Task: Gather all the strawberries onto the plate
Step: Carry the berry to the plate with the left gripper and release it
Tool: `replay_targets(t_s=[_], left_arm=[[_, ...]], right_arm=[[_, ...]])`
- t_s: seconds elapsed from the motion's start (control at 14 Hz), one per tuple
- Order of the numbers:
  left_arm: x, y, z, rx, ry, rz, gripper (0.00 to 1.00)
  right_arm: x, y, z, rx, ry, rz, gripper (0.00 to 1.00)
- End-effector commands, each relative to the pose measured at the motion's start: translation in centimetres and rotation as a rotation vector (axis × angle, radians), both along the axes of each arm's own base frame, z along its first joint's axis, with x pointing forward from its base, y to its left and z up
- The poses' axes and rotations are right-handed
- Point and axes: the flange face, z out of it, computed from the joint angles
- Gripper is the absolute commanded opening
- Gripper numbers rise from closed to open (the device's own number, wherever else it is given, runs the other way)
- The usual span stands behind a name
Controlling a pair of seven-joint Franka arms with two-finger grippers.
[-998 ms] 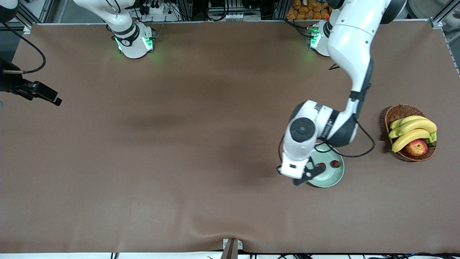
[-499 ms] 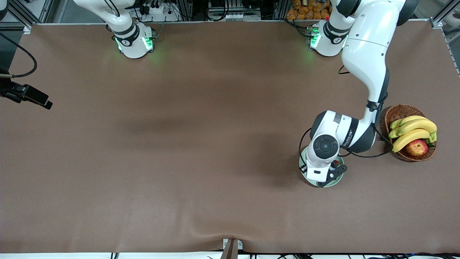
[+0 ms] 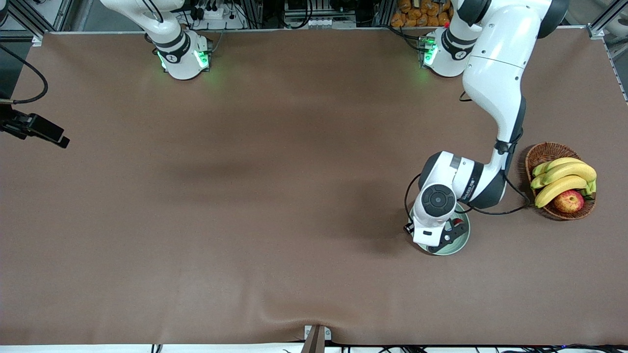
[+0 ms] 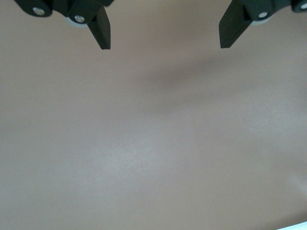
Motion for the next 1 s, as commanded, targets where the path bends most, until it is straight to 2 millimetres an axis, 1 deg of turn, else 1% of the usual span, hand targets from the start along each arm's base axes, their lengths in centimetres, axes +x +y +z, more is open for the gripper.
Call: replay_targets(t_s=[0.0,0.14,0.29,0.36,0.5,0.64,0.78,0.86,0.93], left_arm=[[0.6,0.3,4.3,0.001,-0.051,-0.046,1.00],[0.7,0.5,8.3,-0.010,-0.089,-0.079,1.00],[0.9,2.1,12.4,-0.017,-0.112,-0.097,1.00],[0.3,2.3,14.2,-0.013,-0.104,-0.117,1.00],[-1.1,2.8,18.5,-0.012,-0.096,-0.173,1.00],[-3.2,3.6,23.5,-0.028,-0.063,-0.236,1.00],[-5.4,5.5,28.9,-0.045,-0.027,-0.303,1.00],[-6.5,5.8,30.9,-0.059,-0.013,-0.343,1.00],[-7.5,6.9,32.9,-0.073,0.004,-0.374,1.00]], right_arm=[[0.1,-0.2,0.5,-0.007,0.003,-0.009,1.00],[0.1,0.0,0.6,-0.007,0.002,-0.006,1.00],[0.0,-0.2,0.7,-0.008,0.000,-0.011,1.00],[0.0,-0.2,0.7,-0.008,0.000,-0.011,1.00],[0.0,-0.2,0.7,-0.008,0.000,-0.012,1.00],[0.0,0.0,0.8,-0.008,-0.001,-0.011,1.00],[0.0,0.0,0.8,-0.008,-0.001,-0.011,1.00],[0.0,-0.1,0.8,-0.010,-0.001,-0.012,1.00],[-0.1,-0.1,0.8,-0.010,-0.001,-0.013,1.00]])
